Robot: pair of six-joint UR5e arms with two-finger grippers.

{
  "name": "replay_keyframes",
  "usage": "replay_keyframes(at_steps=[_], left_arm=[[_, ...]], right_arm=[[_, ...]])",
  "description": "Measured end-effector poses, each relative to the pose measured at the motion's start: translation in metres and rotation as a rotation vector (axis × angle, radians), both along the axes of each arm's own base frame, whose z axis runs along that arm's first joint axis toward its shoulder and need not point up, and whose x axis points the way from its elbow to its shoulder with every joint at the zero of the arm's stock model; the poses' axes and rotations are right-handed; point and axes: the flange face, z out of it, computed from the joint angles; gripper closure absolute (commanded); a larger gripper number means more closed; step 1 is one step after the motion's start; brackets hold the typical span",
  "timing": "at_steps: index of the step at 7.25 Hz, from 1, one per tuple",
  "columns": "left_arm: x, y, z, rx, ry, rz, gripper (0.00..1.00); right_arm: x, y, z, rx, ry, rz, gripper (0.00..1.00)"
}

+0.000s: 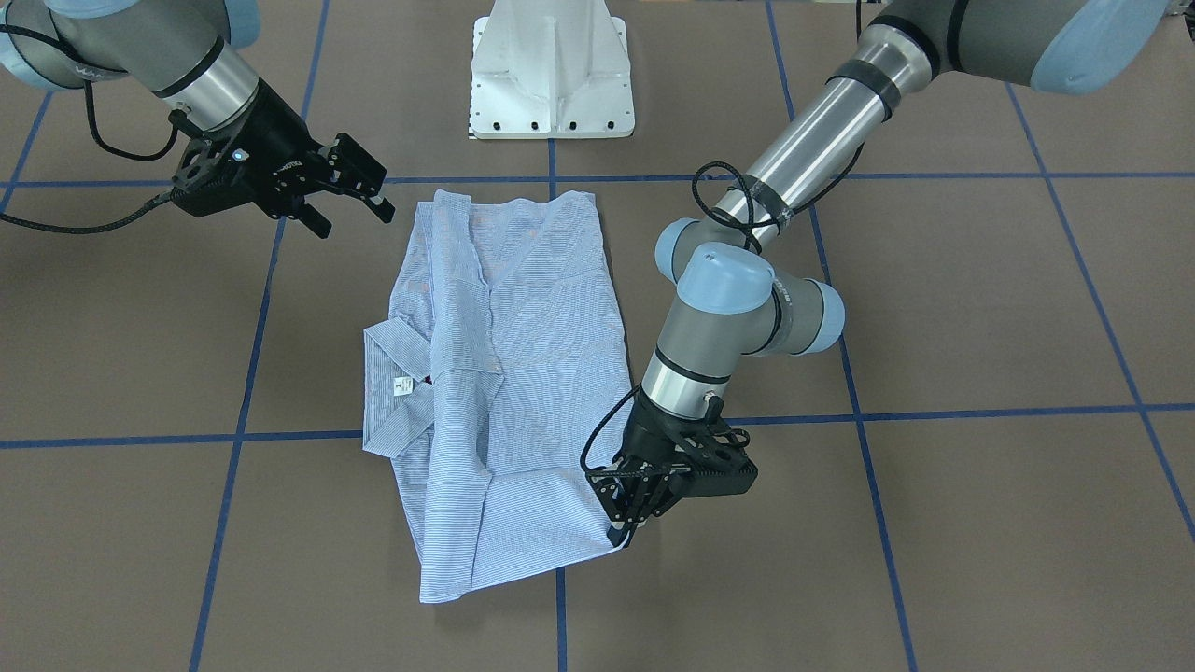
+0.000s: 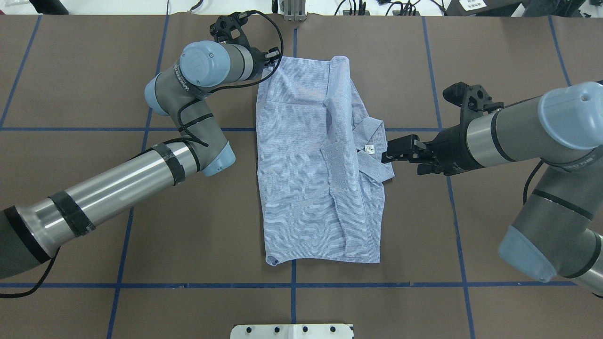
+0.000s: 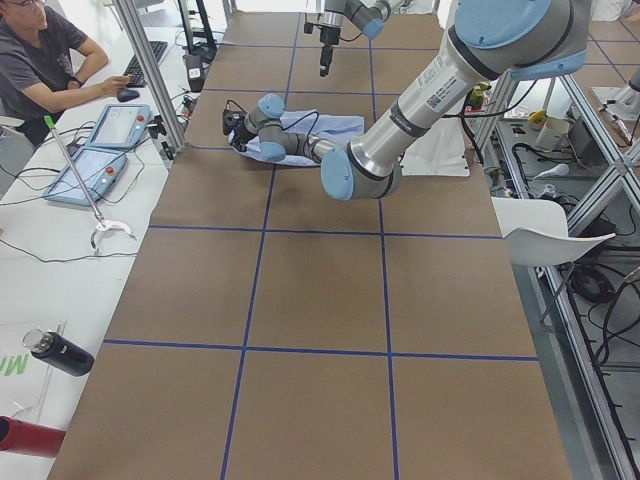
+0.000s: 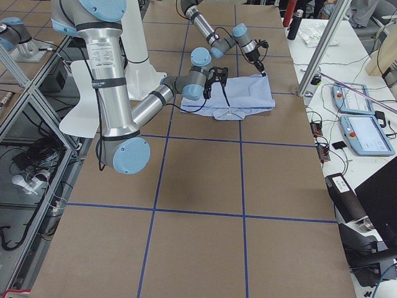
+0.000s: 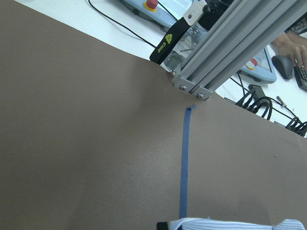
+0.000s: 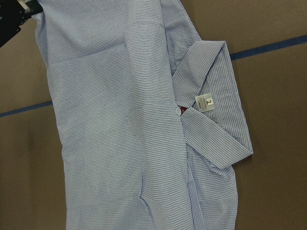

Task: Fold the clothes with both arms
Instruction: 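Rotate the shirt upright with the left gripper while the right holds the collar, then release the shirt and withdraw the left gripper while the right moves over the collar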

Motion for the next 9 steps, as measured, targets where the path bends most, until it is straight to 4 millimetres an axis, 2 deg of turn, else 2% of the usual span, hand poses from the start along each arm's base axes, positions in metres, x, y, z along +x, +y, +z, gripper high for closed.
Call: replay_keyframes(at_steps=[4, 5, 6, 9], left_arm=[[0.000, -0.002, -0.014, 0.014, 0.011, -0.011, 1.00], [0.000, -0.003, -0.018, 0.020, 0.012, -0.021, 0.59], [-0.001, -0.004, -0.020, 0.027, 0.010, -0.031, 0.01], [-0.005, -0.006, -0.023, 0.049, 0.000, -0.039, 0.00]], right_arm=[[-0.003, -0.004, -0.004, 0.008, 0.000, 0.013, 0.00], [-0.005, -0.006, -0.007, 0.011, -0.004, 0.014, 0.00], [-0.009, -0.009, -0.009, 0.013, -0.006, 0.015, 0.00], [-0.018, -0.018, -0.010, 0.018, 0.006, 0.031, 0.00]])
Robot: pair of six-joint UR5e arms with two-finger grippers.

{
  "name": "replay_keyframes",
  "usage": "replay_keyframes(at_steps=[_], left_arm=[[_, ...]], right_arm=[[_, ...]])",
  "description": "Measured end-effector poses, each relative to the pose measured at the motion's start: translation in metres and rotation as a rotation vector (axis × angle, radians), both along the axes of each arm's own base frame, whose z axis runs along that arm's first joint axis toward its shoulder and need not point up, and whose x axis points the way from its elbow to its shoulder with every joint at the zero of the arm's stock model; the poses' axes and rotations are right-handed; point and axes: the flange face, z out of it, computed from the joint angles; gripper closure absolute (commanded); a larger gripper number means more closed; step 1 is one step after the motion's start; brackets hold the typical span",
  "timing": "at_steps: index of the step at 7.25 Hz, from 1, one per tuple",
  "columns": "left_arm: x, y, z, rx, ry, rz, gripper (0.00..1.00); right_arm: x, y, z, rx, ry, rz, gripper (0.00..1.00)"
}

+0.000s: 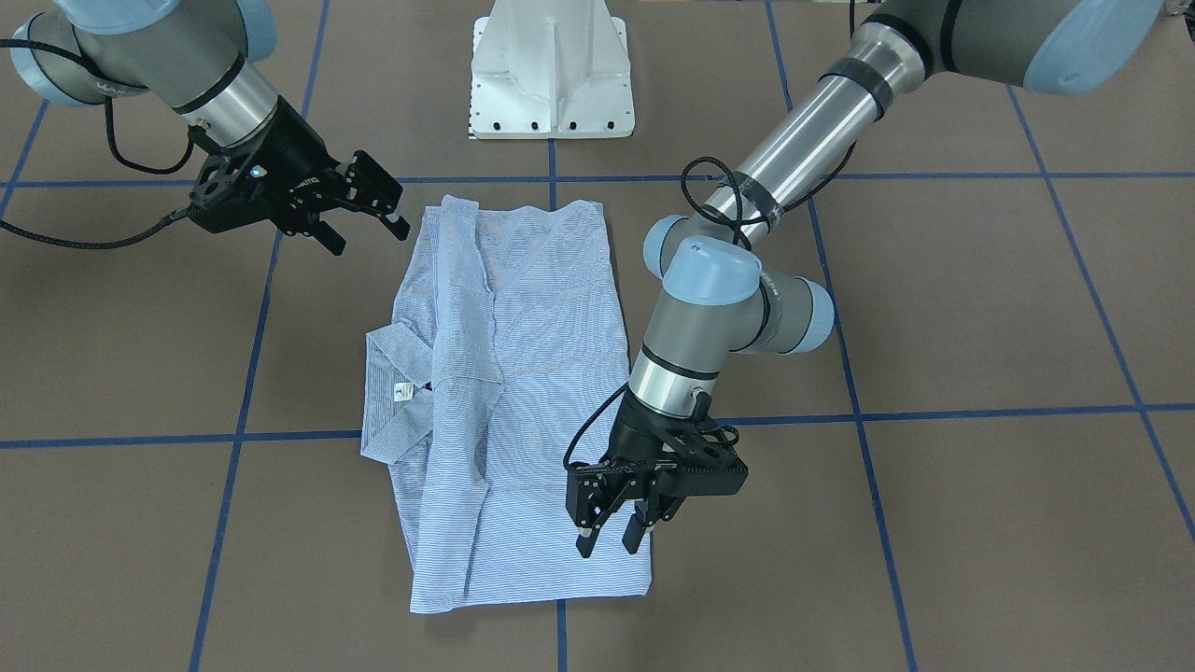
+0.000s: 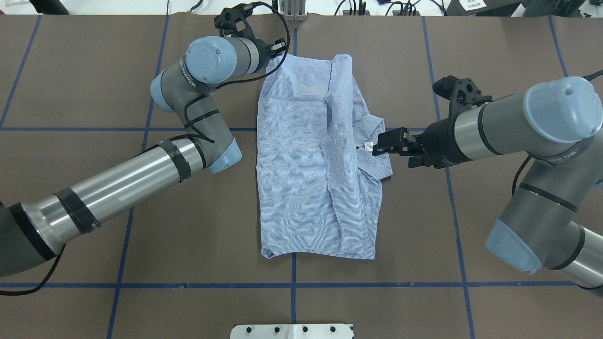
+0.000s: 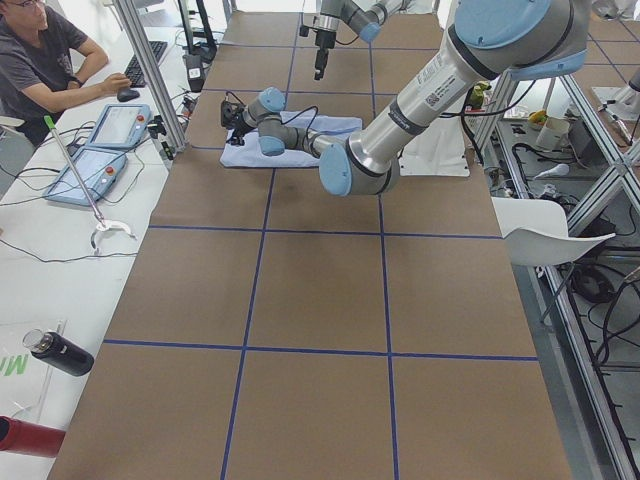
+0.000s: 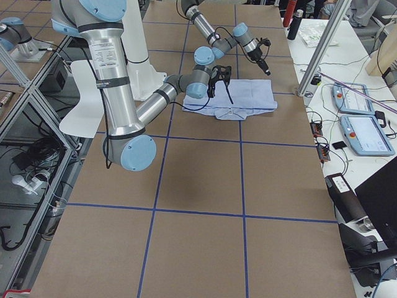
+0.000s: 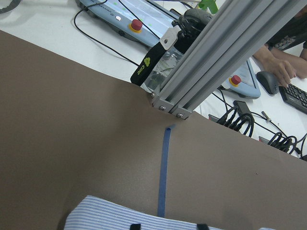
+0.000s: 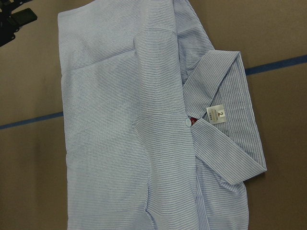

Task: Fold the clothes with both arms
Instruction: 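Release the shirt and withdraw the left gripper while the right moves over the collar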

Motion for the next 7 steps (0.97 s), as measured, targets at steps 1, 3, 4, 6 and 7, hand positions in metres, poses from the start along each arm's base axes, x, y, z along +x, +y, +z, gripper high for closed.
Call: replay_keyframes(at_steps=[1, 3, 4, 6, 7], left_arm=[[-0.008, -0.003, 0.001, 0.007, -0.004, 0.000, 0.00], [-0.044, 0.000, 0.028, 0.037, -0.031, 0.024, 0.00], [-0.068, 0.007, 0.050, 0.053, -0.048, 0.049, 0.00], [-0.114, 0.027, 0.093, 0.070, -0.068, 0.119, 0.00], [-0.136, 0.040, 0.111, 0.069, -0.067, 0.151, 0.00]], right_arm=[[-0.008, -0.005, -0.003, 0.009, 0.006, 0.006, 0.00], [-0.036, -0.024, -0.012, 0.028, 0.038, 0.004, 0.00], [-0.050, -0.034, -0.022, 0.043, 0.091, -0.003, 0.00], [-0.080, -0.047, -0.040, 0.104, 0.247, -0.031, 0.00], [-0.105, -0.058, -0.044, 0.123, 0.313, -0.039, 0.00]])
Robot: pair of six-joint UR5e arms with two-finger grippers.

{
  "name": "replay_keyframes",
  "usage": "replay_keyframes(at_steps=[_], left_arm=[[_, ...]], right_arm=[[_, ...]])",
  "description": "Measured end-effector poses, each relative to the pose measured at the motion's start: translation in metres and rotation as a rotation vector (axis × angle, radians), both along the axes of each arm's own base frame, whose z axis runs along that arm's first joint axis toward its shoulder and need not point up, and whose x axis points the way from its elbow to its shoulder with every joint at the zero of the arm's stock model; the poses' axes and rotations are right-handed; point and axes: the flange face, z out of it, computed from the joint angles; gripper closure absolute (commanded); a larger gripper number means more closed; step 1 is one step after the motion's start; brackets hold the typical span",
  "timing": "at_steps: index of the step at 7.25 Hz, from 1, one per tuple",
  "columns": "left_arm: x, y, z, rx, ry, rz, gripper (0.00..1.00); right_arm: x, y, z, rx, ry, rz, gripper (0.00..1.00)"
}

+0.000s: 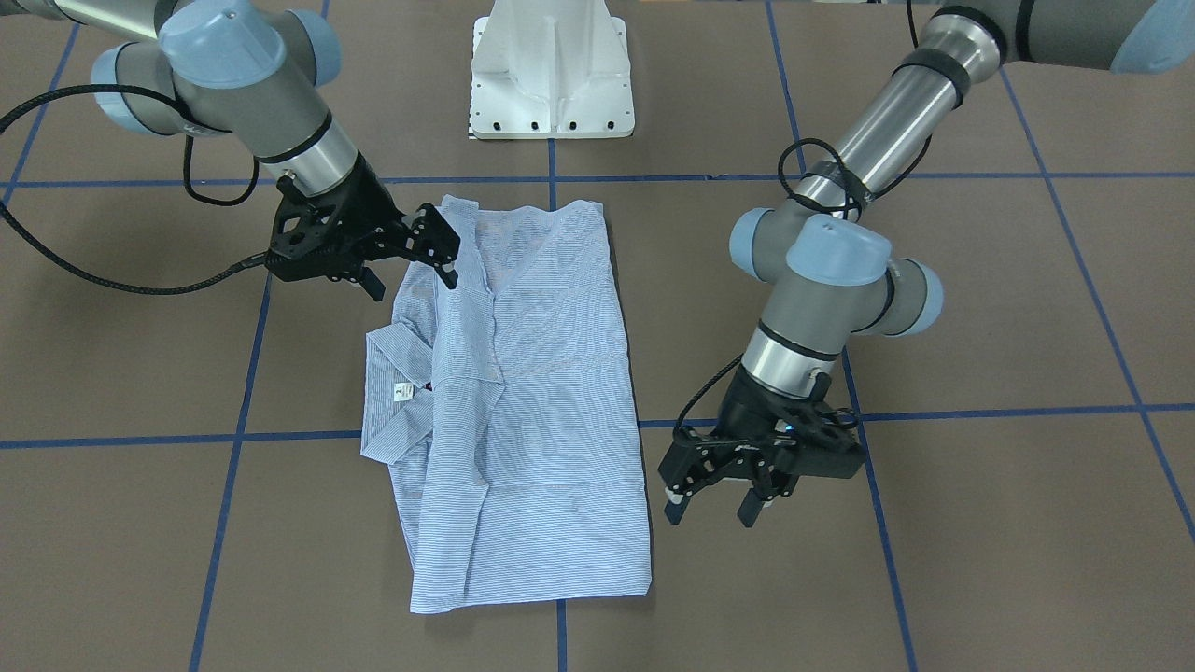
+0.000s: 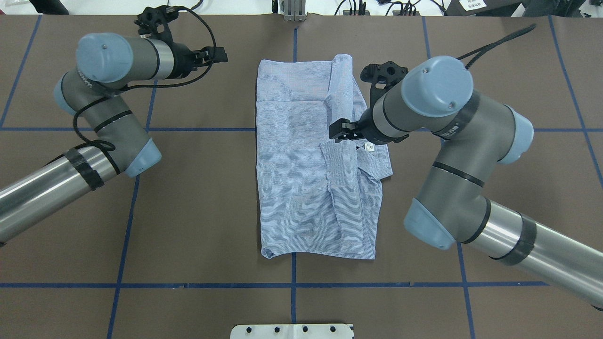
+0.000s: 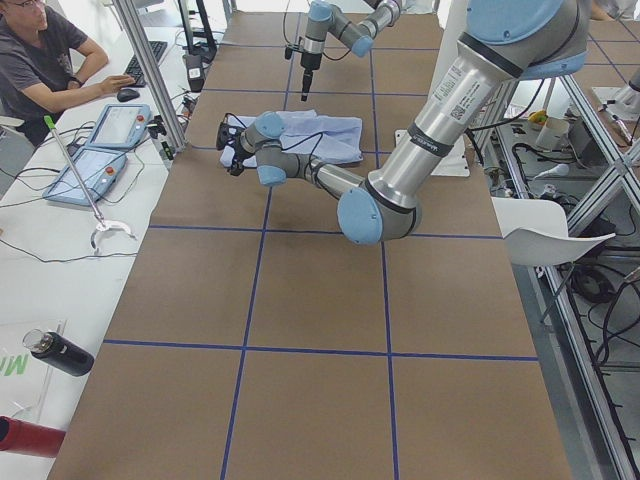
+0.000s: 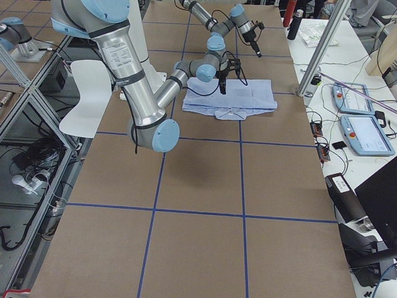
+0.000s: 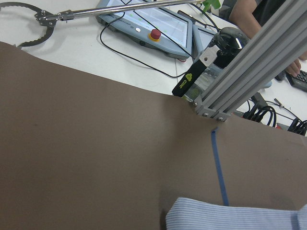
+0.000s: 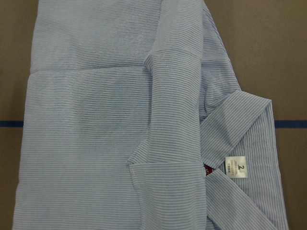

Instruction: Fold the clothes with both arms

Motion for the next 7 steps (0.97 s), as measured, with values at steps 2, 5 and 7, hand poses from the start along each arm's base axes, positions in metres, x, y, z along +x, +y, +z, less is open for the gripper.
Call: replay_keyframes(at_steps=[2, 5, 7], left_arm=[[-0.018, 0.015, 0.018, -0.006, -0.001, 0.024, 0.00], [-0.022, 0.021, 0.034, -0.021, -0.012, 0.030, 0.00], [-0.021, 0.022, 0.040, -0.024, -0.015, 0.031, 0.00]], right_arm=[[-0.031, -0.017, 0.007, 0.025, 0.096, -0.029, 0.00], [-0.083, -0.035, -0.012, 0.036, 0.259, -0.072, 0.00], [-0.118, -0.041, -0.009, 0.040, 0.333, -0.103, 0.00]])
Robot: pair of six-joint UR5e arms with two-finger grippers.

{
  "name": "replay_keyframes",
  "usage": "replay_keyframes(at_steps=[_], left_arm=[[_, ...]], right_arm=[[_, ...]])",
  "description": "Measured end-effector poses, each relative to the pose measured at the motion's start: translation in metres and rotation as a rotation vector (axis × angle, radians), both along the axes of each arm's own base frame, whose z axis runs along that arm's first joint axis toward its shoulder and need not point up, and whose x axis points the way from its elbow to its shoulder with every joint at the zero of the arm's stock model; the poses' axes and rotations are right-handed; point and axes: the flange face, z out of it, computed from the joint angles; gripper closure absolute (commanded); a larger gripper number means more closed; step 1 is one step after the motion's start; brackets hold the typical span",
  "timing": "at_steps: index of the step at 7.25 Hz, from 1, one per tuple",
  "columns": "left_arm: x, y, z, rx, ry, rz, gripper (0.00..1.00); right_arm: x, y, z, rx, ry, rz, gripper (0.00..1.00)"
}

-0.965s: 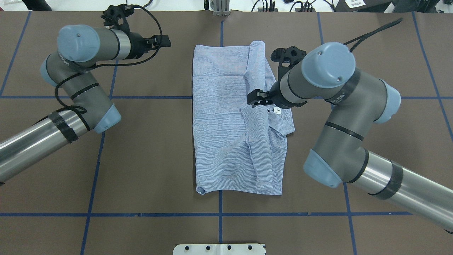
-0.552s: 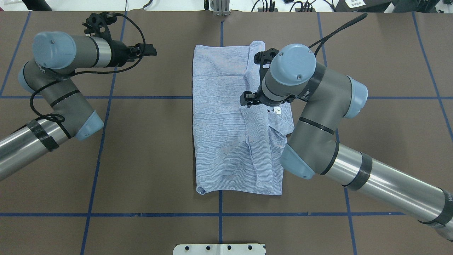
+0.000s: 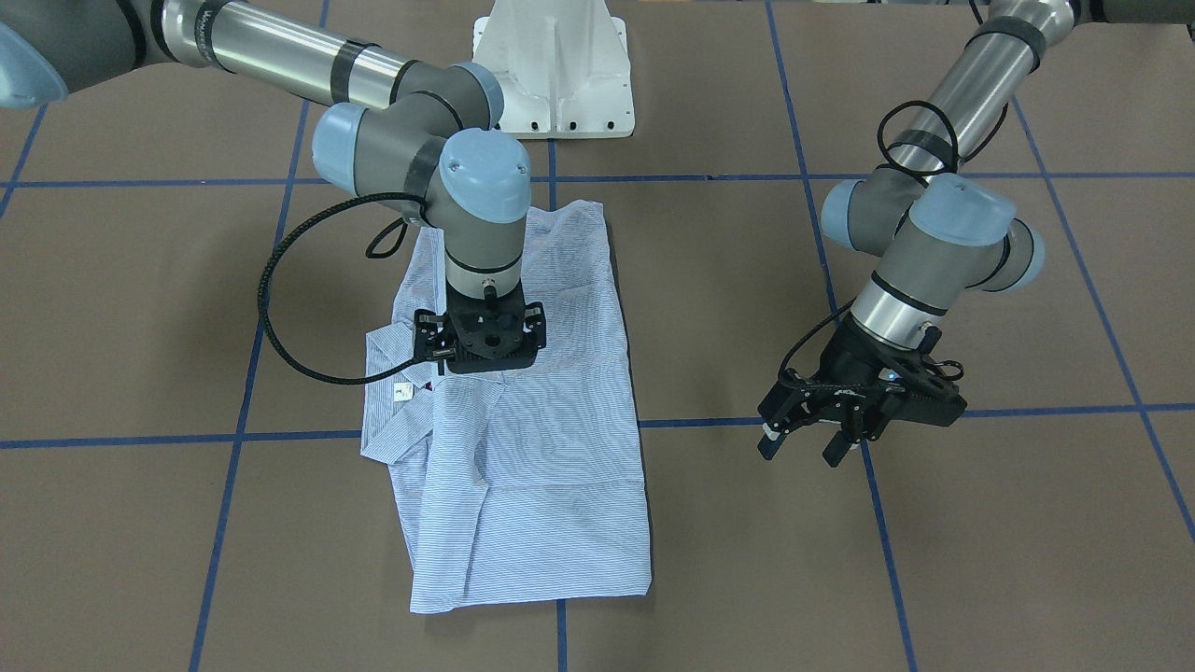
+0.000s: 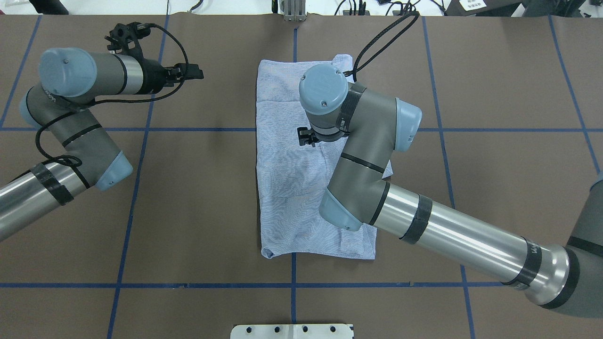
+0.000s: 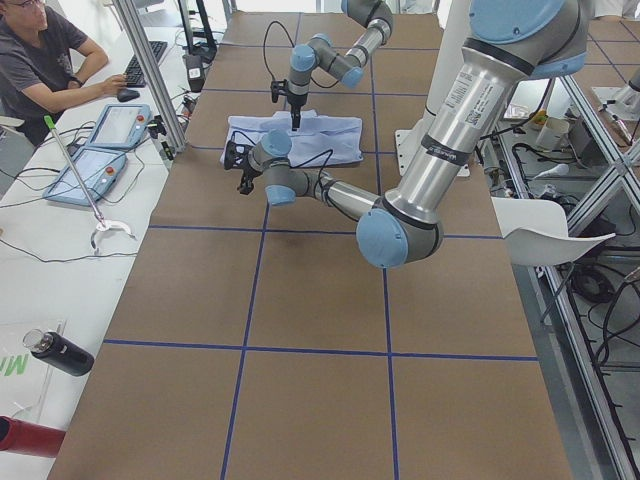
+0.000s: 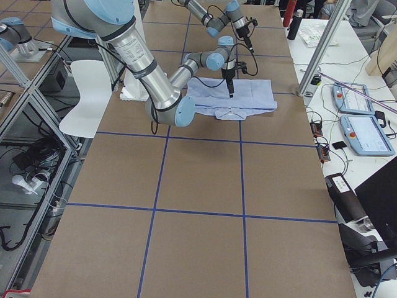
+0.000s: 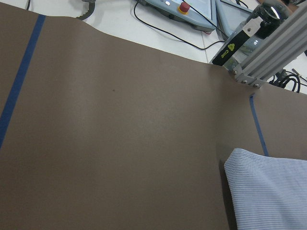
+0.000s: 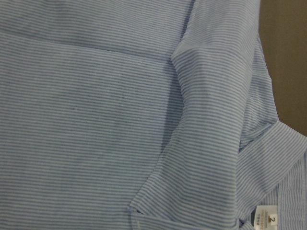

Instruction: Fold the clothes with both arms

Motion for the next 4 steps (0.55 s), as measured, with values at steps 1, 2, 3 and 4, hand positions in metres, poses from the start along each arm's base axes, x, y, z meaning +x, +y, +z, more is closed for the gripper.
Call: replay_keyframes(at_steps=[1, 2, 3, 4], left_arm=[[0.001, 0.000, 0.002, -0.001, -0.001, 0.000, 0.00], [0.002, 0.000, 0.003, -0.003, -0.001, 0.001, 0.00], [0.003, 0.001, 0.003, -0.004, -0.001, 0.002, 0.00], [0.003, 0.001, 0.003, -0.005, -0.001, 0.003, 0.00]], right_arm=[[-0.007, 0.000, 0.006, -0.002, 0.020, -0.012, 0.00], [-0.011, 0.000, 0.012, -0.007, 0.039, -0.022, 0.00], [-0.012, 0.001, 0.018, -0.013, 0.068, -0.033, 0.00], [-0.011, 0.001, 0.023, -0.017, 0.103, -0.041, 0.00]])
